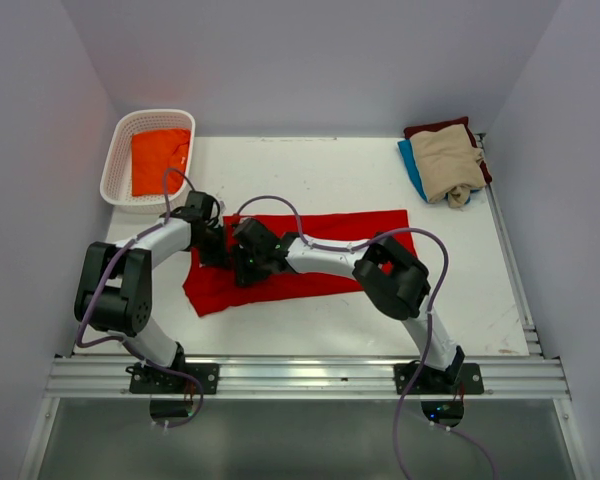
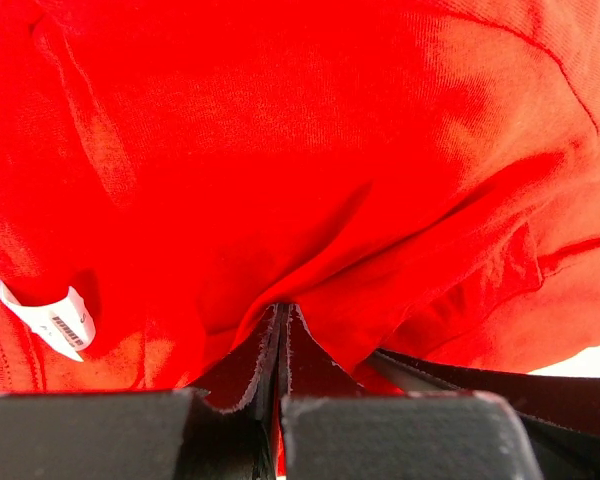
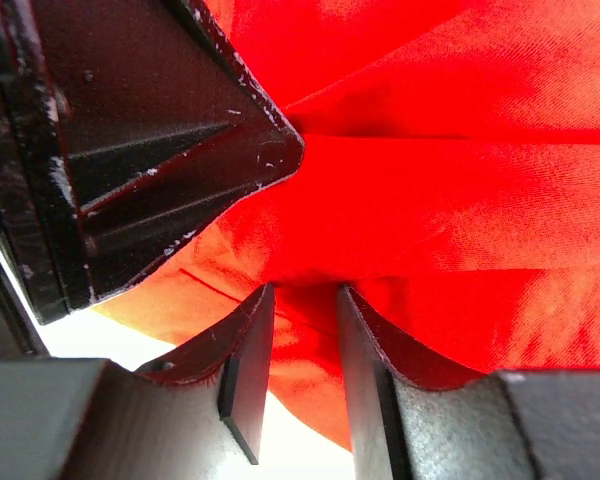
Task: Fold and stack the t-shirts
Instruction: Fold the tshirt
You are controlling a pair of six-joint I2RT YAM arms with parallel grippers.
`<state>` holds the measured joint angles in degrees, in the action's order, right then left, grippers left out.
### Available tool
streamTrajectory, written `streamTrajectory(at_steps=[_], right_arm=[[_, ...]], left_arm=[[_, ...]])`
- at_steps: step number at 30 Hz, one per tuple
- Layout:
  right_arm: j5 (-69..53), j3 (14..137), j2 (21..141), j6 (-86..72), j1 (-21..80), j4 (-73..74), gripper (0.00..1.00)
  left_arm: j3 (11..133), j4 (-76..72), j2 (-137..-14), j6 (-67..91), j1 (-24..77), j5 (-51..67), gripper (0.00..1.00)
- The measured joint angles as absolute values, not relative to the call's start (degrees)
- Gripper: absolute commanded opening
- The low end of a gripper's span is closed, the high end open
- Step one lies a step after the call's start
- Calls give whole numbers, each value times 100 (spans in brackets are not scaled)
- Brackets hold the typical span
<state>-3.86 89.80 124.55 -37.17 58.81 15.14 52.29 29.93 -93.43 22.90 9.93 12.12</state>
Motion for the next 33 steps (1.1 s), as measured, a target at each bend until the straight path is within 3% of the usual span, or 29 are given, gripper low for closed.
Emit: streamTrajectory(at_steps=[33], right_arm=[[-370,9004,12444,-3444,5887,1492,41]], left_arm=[[5229,3076,-9338,2272,941,1313,0]])
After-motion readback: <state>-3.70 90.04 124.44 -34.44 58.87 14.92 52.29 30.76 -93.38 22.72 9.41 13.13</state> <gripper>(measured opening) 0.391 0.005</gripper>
